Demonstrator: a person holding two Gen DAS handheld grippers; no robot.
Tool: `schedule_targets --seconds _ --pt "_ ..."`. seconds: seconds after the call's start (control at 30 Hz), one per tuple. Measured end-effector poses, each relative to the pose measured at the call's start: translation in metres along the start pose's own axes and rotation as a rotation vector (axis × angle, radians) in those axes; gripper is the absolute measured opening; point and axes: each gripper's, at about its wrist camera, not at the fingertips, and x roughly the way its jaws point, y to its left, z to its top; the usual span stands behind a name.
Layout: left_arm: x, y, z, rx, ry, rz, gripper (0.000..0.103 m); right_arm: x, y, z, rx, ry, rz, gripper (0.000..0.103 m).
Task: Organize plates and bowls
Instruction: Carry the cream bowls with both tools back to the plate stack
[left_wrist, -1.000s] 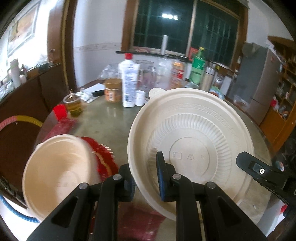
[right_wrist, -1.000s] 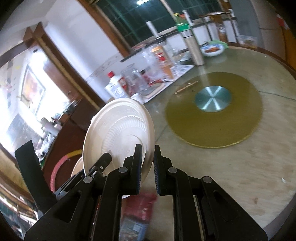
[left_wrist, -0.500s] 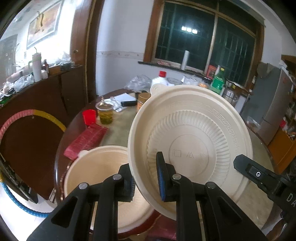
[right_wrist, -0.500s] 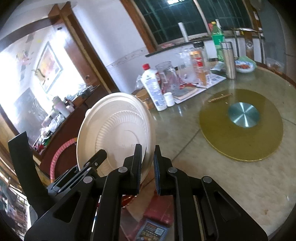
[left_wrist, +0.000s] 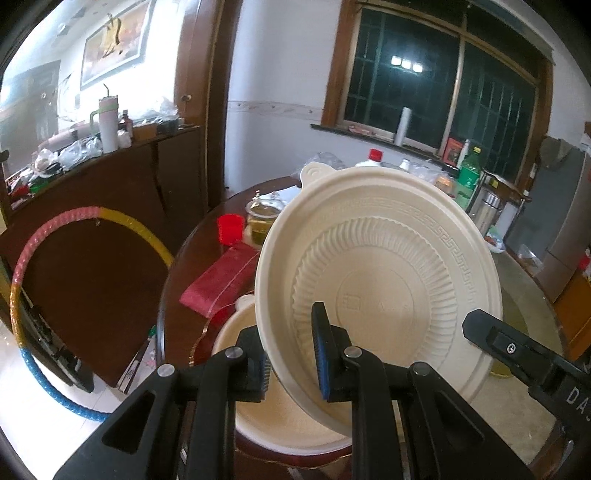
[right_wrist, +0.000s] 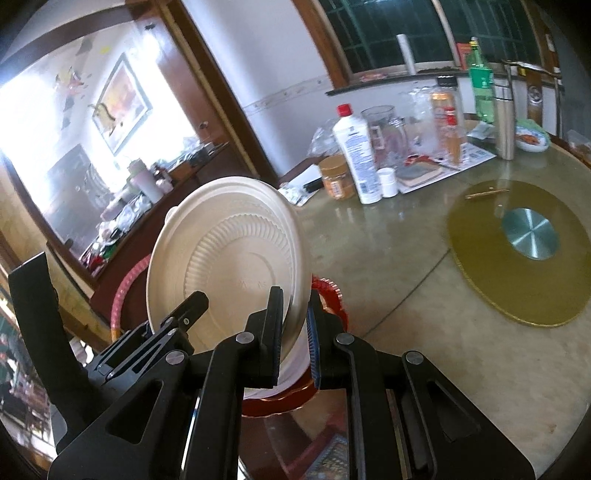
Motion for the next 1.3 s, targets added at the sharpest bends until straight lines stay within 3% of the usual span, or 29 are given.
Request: schedule_targets --seconds 0.4,1.3 --pt "0.007 0.017 -0.007 0.007 0.041 0.043 0.019 0.025 0.009 -0.009 -0.005 0.091 0.051 0.012" --pt "0.019 0.024 -0.020 0.100 0.127 0.062 0.022 0.042 0.002 -0.022 0.012 0.191 0.034 0.012"
